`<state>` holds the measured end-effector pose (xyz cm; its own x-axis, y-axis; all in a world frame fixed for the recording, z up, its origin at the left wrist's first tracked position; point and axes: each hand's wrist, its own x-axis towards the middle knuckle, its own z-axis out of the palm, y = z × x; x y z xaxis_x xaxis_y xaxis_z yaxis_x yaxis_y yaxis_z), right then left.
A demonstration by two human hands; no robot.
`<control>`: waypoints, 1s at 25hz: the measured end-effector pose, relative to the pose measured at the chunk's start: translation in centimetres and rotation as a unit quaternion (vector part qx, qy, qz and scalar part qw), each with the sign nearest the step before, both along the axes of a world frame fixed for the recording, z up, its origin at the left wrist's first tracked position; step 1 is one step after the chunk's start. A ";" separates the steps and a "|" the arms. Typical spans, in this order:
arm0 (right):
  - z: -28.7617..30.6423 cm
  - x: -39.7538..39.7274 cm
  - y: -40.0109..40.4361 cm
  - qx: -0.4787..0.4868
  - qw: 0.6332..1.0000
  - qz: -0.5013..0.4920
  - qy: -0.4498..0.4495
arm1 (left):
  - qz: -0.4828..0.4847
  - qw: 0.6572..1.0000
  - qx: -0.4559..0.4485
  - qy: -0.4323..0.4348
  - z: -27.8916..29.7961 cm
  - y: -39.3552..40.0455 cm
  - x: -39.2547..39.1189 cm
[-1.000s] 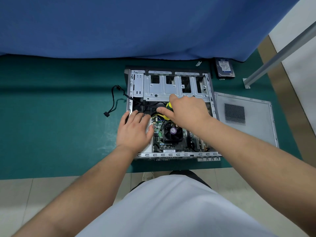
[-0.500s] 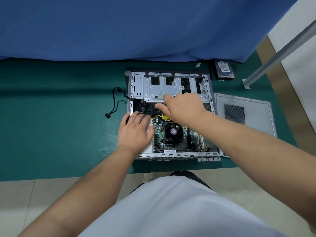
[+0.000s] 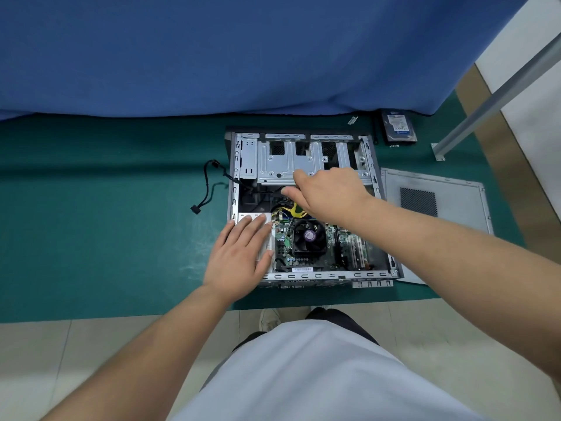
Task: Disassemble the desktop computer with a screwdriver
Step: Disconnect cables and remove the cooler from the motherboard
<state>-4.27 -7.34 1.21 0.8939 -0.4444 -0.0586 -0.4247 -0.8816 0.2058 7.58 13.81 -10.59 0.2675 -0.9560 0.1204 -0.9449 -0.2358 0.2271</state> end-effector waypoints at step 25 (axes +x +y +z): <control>0.9 0.9 -0.8 0.078 0.980 0.179 0.045 | 0.011 0.999 -0.011 -0.038 -0.6 -0.3 -0.2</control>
<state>-3.38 -8.10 2.15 0.9788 -0.0830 -0.1872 -0.0691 -0.9944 0.0796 7.42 13.49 -11.21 0.2770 -0.9470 0.1625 -0.9545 -0.2518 0.1595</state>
